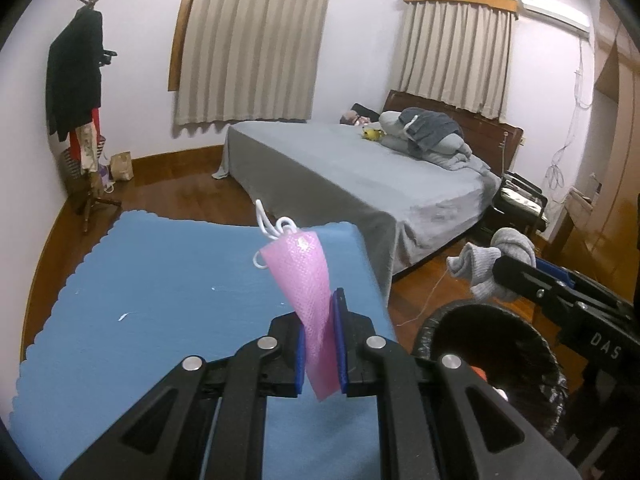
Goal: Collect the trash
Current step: 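Carry the pink bag and grey sock over the bin with both tools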
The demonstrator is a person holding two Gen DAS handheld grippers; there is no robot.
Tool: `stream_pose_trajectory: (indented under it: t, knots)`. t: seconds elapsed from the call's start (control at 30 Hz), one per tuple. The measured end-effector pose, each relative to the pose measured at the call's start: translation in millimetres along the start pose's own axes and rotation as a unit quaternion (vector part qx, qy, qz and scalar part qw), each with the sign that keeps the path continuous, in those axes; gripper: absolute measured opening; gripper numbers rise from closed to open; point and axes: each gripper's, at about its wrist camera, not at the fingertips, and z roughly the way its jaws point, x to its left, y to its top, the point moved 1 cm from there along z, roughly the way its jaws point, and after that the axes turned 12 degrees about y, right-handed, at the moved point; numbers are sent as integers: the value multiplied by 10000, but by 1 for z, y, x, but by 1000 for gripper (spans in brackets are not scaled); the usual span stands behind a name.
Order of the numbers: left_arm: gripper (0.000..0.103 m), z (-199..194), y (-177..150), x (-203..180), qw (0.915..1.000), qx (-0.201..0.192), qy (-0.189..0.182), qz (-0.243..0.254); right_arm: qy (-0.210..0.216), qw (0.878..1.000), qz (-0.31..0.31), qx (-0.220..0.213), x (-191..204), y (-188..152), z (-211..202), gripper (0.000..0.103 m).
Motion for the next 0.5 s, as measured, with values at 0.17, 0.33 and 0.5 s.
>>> stream_pose_trajectory:
  t: [0.17, 0.33, 0.5]
  knots:
    - [12, -10, 1, -13, 9999, -46, -116, 78, -153, 9998, 29, -107, -7, -1, -23, 44]
    - [12, -21, 0, -31, 9994, -95, -254, 209, -276, 9994, 64, -195, -13, -4, -42, 44]
    - [12, -29, 0, -43, 9986, -132, -393, 333, -378, 9990, 92, -215, -19, -10, -58, 44]
